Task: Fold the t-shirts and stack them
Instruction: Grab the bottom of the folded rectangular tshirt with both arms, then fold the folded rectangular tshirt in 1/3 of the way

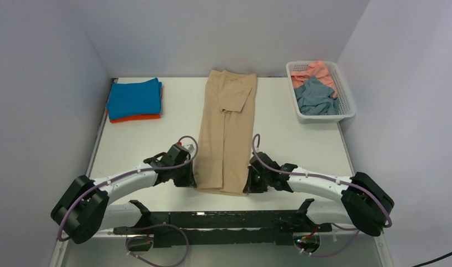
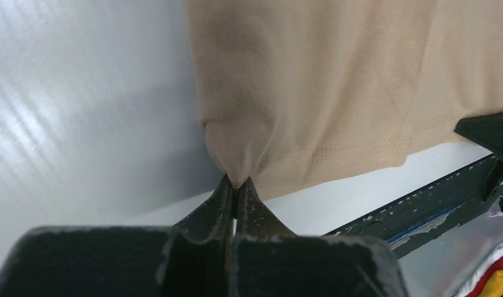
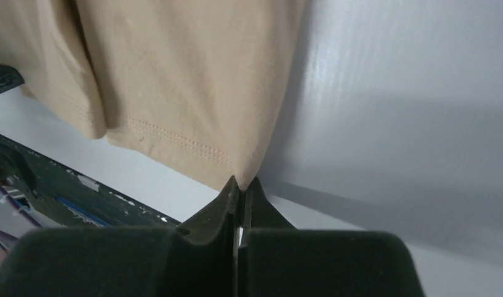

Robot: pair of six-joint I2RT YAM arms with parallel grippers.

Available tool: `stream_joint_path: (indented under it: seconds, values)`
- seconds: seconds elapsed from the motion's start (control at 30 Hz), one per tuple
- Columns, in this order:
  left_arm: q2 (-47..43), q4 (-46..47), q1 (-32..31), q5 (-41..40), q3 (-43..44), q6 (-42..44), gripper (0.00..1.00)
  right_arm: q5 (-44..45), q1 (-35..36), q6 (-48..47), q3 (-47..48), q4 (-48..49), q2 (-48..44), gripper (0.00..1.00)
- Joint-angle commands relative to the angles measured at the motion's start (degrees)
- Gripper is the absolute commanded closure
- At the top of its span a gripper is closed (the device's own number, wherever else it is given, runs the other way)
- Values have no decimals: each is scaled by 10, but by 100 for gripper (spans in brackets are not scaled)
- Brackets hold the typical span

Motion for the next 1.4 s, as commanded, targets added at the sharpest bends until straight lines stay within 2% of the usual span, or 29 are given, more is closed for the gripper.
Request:
stream_joint_path:
  seconds: [0.0, 0.2, 0.33, 0.47, 0.57, 0.73, 1.0, 1.17, 1.37]
  values:
    - [-37, -86, -1, -48, -27, -5, 100, 24, 5, 18, -20, -69, -45, 100]
    - [-82, -91, -5, -3, -60, -12, 100, -51, 19, 29, -59, -4, -97, 100]
    - [-121, -97, -13, 12, -47, -25, 100, -66, 28, 30, -53, 21, -113, 100]
    - [-170, -95, -13, 17, -3, -25, 100, -27, 28, 8, -9, -15, -141, 100]
    - [-174, -94, -10, -18, 32, -22, 100, 24, 25, -19, 31, -45, -155, 100]
    - [-115, -56, 23, -42, 104, 0, 100, 75, -9, -73, 85, -18, -125, 100]
    - [41, -20, 78, -65, 248, 38, 100, 79, -105, -150, 173, 37, -5, 100]
    - [142, -9, 108, -25, 332, 67, 100, 91, -148, -181, 220, 62, 48, 100]
    - [246, -24, 127, -20, 437, 82, 100, 68, -207, -202, 267, 92, 117, 100]
